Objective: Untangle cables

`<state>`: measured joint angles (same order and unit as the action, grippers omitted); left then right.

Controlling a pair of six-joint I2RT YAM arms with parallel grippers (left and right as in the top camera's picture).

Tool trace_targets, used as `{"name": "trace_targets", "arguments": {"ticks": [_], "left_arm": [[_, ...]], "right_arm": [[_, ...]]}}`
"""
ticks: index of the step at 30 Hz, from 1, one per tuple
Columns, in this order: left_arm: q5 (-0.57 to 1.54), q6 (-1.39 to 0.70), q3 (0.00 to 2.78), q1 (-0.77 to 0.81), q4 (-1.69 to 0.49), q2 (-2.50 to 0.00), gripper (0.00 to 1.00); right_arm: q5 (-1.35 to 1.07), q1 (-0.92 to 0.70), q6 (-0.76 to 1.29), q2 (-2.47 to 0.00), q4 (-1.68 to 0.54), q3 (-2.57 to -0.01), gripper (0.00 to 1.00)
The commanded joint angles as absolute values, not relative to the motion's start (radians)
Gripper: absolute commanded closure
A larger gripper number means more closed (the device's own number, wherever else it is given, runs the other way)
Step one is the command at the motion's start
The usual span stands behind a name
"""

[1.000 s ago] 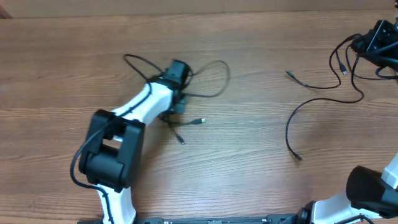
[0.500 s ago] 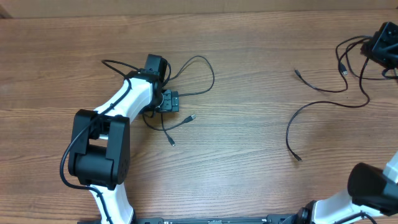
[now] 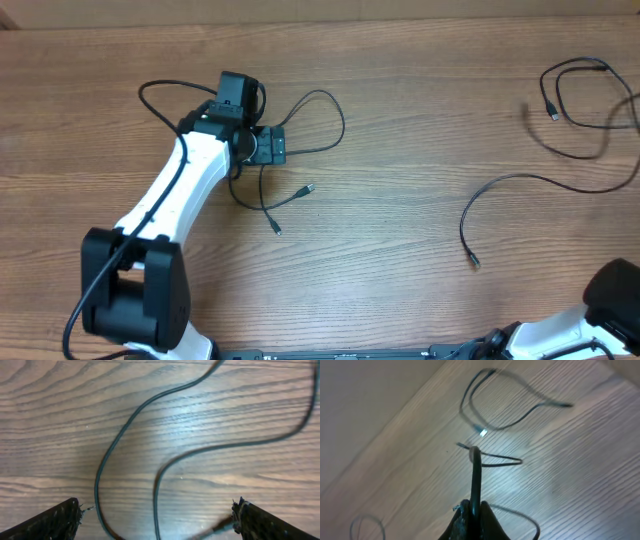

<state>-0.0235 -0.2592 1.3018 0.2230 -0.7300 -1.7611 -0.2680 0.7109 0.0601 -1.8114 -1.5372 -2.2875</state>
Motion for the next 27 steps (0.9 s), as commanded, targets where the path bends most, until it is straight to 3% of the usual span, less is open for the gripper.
{"name": "trace_targets", "arguments": {"ticks": [1,15,27], "left_arm": [[0.067,-0.246,1.312,0.232,-0.766,-1.699,0.00],[0.563,0.002,1.312,0.251,-0.726,-1.683,0.00],[0.577,0.016,1.312,0.316,-0.731,-1.683,0.00]], "right_arm": [[-0.263,0.792,0.055,-1.845,-1.459,-2.237,0.96],[-0.234,0.895,0.055,-2.006,-1.008,-1.937,0.96],[-0.123,0.986,0.218,-2.093,-0.928,-1.937,0.95]]}}
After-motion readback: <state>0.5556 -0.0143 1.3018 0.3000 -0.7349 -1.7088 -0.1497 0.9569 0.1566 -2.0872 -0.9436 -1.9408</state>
